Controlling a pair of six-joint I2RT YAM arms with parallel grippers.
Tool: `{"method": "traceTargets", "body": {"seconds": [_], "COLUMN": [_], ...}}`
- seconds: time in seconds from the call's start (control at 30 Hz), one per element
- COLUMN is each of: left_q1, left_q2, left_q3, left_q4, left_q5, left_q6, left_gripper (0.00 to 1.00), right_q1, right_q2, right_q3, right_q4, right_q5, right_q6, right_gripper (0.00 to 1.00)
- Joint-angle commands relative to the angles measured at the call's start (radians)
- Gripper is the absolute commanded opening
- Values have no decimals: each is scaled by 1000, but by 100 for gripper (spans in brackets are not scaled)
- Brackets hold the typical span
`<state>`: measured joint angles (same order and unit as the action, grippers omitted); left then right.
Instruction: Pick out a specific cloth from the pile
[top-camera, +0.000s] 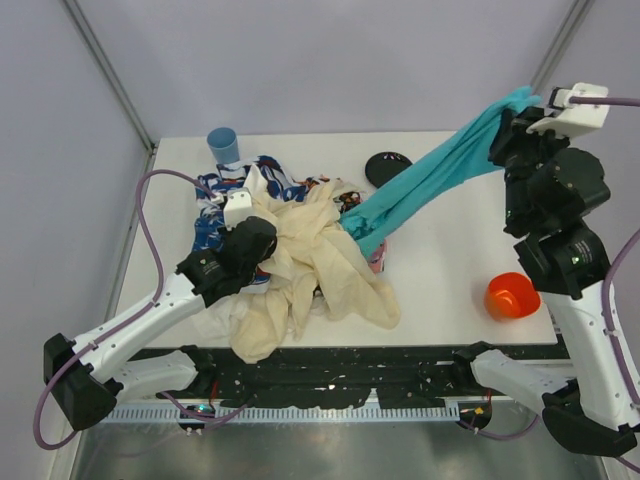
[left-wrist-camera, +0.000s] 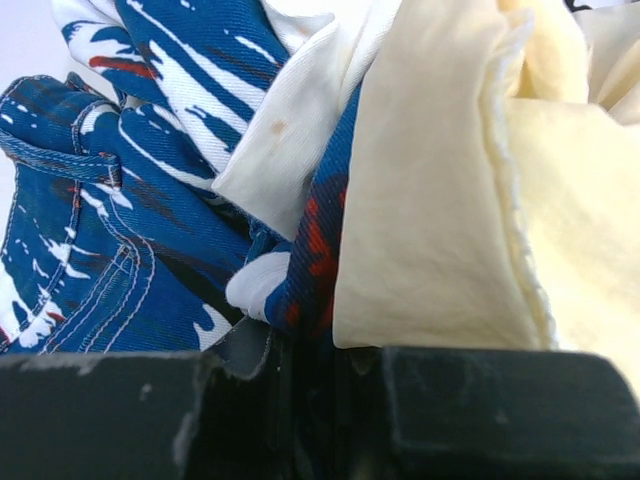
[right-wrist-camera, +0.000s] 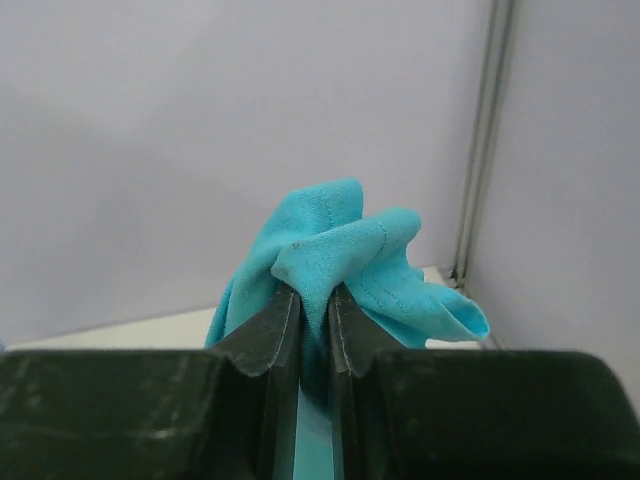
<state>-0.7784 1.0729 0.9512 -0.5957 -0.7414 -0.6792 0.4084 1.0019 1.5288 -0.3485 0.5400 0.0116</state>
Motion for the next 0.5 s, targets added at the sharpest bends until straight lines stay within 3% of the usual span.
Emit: {"method": "traceTargets", "body": {"seconds": [0.0, 0.47], "left_q1": [11, 10], "left_q2": [-10, 24], "left_q3": [1, 38], "left_q4": [-10, -27], "left_q5": [-84, -26], "left_q6": [-13, -5], "left_gripper": [0, 1], "right_q1": [-6, -62], "right_q2": [-13, 135], "right_q3": [109, 238], "right_q4": [158, 218], "right_q5": [207, 167], "right_q6": [-174, -338], "right_gripper": [5, 5]}}
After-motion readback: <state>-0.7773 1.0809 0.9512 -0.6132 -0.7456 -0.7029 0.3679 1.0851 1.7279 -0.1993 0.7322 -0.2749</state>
